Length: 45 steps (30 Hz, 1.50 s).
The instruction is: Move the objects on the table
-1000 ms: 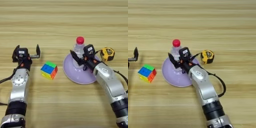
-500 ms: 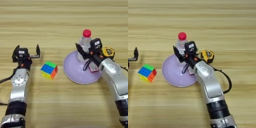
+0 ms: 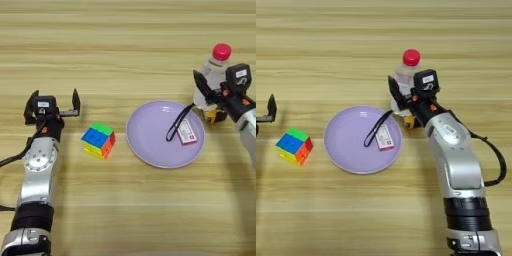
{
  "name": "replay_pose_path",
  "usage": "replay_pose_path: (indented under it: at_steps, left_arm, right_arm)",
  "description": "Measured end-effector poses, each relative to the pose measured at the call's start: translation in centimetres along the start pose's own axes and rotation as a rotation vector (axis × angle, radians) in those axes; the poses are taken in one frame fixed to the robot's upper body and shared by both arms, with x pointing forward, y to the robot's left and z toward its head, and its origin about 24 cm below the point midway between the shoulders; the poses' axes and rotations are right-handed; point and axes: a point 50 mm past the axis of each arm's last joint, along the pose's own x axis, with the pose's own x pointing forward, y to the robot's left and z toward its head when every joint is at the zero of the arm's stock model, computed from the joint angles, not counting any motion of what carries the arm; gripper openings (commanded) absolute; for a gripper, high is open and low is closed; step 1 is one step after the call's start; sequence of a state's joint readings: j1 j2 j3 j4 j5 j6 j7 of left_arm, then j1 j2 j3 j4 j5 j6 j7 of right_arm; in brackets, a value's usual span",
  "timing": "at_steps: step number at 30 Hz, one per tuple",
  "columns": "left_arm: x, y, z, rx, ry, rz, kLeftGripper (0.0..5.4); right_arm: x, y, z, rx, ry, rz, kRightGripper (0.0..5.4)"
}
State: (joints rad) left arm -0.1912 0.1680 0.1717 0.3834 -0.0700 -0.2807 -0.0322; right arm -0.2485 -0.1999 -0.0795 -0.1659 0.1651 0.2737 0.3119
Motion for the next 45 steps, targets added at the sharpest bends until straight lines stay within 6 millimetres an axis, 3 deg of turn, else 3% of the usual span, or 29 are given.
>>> replay_pose_path:
  at_steps: [6,17,34,45]
  left_arm:
    - [0.0,0.0,0.0,0.001,0.002,0.0,5.4]
    - [0.0,0.0,-0.1,0.002,0.003,0.0,5.4]
    - [0.0,0.0,-0.2,0.002,0.009,0.0,5.4]
    - [0.0,0.0,-0.2,0.002,0.009,0.0,5.4]
  right_arm:
    - [-0.6,-1.8,-0.2,-0.013,0.015,-0.06,3.23]
    - [-3.2,-5.1,-2.2,-0.065,0.101,-0.216,3.23]
    - [-4.4,-6.0,-5.3,-0.051,0.189,-0.268,3.23]
    - [-4.2,-6.2,-5.9,-0.061,0.16,-0.271,3.23]
